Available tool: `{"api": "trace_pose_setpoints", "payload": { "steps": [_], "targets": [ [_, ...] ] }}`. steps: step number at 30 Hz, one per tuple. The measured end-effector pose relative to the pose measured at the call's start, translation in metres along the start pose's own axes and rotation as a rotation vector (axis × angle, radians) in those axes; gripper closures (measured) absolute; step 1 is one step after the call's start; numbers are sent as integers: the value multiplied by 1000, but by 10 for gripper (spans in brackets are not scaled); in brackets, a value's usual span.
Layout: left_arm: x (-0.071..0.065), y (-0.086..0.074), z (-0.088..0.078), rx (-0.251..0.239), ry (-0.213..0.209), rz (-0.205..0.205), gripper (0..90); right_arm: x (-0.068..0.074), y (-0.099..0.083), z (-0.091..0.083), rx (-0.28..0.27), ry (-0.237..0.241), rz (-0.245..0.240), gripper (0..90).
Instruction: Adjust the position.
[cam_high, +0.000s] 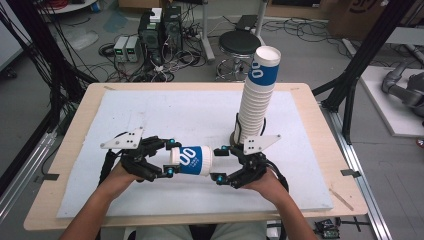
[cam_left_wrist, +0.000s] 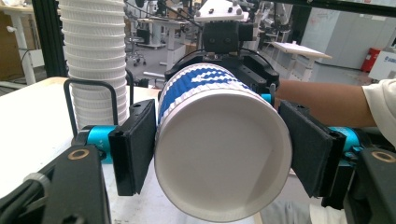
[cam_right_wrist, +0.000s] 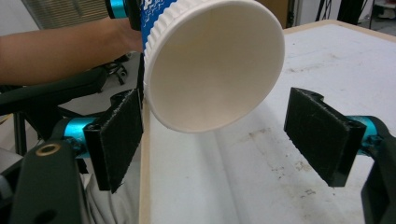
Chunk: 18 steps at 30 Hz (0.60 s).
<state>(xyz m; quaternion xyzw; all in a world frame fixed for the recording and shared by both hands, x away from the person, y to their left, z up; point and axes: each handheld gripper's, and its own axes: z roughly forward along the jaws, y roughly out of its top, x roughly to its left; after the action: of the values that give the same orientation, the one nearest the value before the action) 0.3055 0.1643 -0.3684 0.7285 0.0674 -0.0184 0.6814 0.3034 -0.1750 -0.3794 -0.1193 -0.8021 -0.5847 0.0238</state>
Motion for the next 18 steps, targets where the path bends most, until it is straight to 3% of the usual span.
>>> {"api": "trace_pose_setpoints", "payload": {
  "steps": [11,18],
  "targets": [
    [-1,1,10,3,-31,4,305,-1,-1,7,0,50,11,177],
    [-1,1,10,-3,-23,11,306,-2,-2,5,-5,33,16,176]
  ]
}}
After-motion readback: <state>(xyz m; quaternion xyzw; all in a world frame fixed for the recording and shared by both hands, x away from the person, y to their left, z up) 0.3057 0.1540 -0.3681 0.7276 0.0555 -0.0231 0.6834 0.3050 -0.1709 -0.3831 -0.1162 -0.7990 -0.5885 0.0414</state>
